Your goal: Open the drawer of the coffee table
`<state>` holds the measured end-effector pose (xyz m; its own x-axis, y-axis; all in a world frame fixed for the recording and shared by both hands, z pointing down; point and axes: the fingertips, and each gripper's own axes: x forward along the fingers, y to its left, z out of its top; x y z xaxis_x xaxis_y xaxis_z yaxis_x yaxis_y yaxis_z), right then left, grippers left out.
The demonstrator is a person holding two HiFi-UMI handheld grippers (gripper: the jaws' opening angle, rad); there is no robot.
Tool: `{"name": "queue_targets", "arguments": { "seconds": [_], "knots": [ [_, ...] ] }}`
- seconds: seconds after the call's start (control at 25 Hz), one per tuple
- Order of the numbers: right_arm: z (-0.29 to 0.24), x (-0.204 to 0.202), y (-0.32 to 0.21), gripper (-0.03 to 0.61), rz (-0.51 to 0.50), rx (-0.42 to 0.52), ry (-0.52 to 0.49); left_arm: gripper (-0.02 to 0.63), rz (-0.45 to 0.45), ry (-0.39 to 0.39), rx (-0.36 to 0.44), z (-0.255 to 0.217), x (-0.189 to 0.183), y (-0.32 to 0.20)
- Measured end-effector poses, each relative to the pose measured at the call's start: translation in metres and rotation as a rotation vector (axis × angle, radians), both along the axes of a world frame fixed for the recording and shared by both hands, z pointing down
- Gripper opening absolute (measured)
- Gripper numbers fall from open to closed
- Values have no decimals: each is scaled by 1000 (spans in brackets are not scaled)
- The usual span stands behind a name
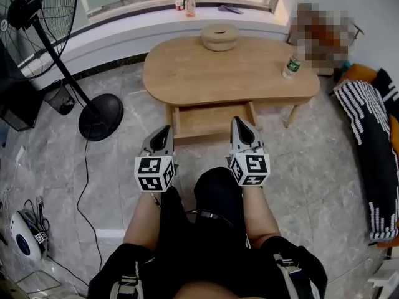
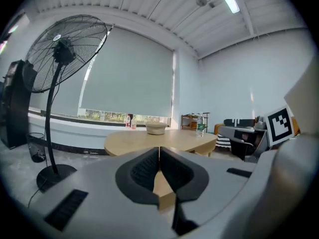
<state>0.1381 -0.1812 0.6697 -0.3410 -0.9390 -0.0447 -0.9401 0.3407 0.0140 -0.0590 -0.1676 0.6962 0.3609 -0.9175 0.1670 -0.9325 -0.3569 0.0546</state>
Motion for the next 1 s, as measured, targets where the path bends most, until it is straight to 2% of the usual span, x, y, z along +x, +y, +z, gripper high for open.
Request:
{"name": "queue_targets", "arguments": {
  "seconds": [0.16,0.32,0.48,0.6,0.76,1.0],
  "knots": [
    [-1,-3,-8,12,-13,-2,3,25,-1,-29,22,-10,6,-9],
    [0,-7,-29,12,-33,-14,3,25,-14,-33,1,-4,9,-28],
    [-9,-6,-68,12,-64,-10,-1,25,-28,-32,-6,-5,15,-61],
    [-42,-10,-107,12,-89,-7,-6,25,-48,-41,-11,-29,15,-95],
    [-136,-15,-155,12,-116,-29,-14,25,-32,-31,-72,-107,24,-131],
    [-341,-11,-195,12,-118,-16,-46,25,12,-92,-76,-314,45,-164]
  ]
}}
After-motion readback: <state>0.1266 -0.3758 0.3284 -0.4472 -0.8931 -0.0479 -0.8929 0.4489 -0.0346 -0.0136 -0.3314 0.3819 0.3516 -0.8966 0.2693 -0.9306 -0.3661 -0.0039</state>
